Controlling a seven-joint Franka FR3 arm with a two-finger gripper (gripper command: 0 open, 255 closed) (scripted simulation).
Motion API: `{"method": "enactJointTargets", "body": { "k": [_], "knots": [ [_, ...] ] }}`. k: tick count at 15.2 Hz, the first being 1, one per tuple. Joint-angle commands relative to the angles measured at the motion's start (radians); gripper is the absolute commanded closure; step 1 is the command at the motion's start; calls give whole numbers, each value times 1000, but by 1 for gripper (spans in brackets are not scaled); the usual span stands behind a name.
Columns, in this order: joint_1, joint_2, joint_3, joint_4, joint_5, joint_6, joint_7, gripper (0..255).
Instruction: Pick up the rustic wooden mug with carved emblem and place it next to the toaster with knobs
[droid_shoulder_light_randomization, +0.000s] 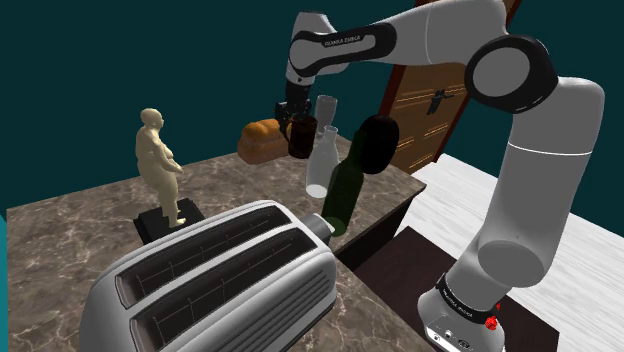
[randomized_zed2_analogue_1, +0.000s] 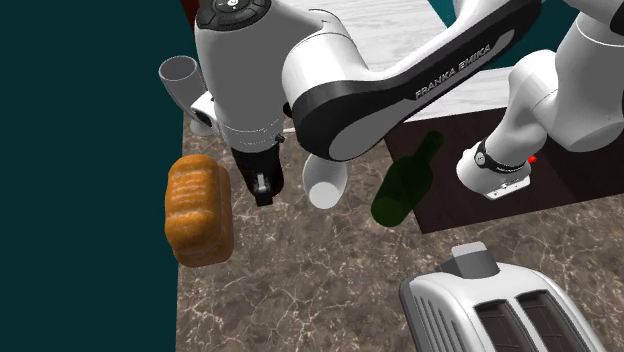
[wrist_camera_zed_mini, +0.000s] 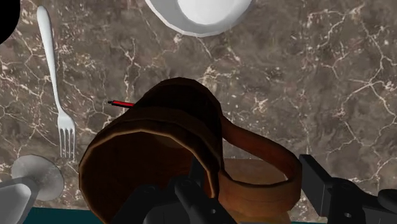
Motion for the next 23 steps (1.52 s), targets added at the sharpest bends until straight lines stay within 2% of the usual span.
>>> {"method": "enactJointTargets", "body": {
  "k": [1, 13, 23],
  "knots": [
    [0, -10, 0, 14, 1, -24, 0, 255],
    [1, -20, 1, 162, 2, -181, -2, 255],
    [3, 2, 2, 329, 1, -326, -2, 255]
  ]
}}
